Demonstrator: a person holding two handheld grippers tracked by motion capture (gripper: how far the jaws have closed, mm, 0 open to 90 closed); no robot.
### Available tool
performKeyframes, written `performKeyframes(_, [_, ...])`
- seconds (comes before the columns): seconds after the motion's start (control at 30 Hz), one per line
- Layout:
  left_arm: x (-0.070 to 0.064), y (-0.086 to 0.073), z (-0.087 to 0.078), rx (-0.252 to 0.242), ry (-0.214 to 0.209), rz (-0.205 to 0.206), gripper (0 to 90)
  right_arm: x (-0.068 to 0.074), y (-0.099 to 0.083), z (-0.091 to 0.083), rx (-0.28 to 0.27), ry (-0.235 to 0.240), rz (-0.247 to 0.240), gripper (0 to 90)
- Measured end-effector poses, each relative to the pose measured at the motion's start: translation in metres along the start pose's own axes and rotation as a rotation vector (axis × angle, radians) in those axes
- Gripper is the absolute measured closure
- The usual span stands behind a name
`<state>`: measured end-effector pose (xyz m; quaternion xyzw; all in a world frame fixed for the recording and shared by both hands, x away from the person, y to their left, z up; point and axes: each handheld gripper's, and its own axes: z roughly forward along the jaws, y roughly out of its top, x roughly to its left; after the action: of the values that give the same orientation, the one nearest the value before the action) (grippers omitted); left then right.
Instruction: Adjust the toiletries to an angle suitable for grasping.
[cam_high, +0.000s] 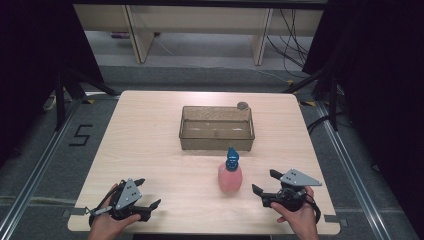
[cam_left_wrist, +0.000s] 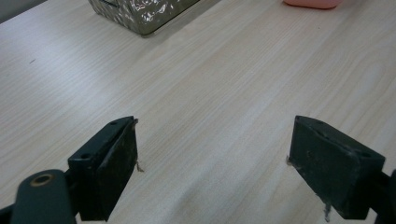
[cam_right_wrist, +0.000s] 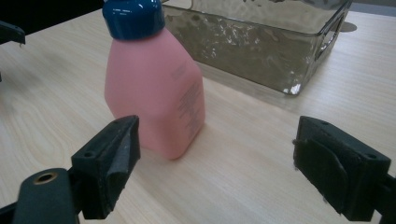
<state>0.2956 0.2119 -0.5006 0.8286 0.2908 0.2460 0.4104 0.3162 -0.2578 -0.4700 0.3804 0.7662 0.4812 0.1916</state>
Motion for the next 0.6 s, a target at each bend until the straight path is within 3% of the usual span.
performKeyframes(0.17, [0.002, 0.0, -0.001, 0.021, 0.006, 0.021, 15.0, 0.001, 0.003, 0.004, -0.02, 0.011, 0.008, 15.9])
performKeyframes(0.3, [0.002, 0.0, 0.0, 0.003, 0.003, -0.003, 15.0, 0.002, 0.006, 0.008, -0.024, 0.013, -0.006, 16.1])
performKeyframes(0.37, [0.001, -0.001, 0.0, -0.006, 0.002, -0.011, 14.9, 0.005, 0.006, 0.009, -0.015, 0.022, 0.02, 16.2])
performKeyframes(0.4, [0.001, -0.001, 0.001, -0.015, 0.003, -0.013, 15.0, 0.005, 0.008, 0.011, -0.019, 0.023, -0.001, 16.8])
performKeyframes(0.53, [0.001, 0.0, 0.0, -0.012, 0.001, -0.015, 15.0, 0.007, 0.009, 0.015, -0.028, 0.027, 0.002, 17.2])
performKeyframes(0.6, [0.003, 0.0, 0.001, 0.003, 0.013, 0.012, 15.0, 0.006, 0.011, 0.016, -0.025, 0.021, -0.019, 17.3])
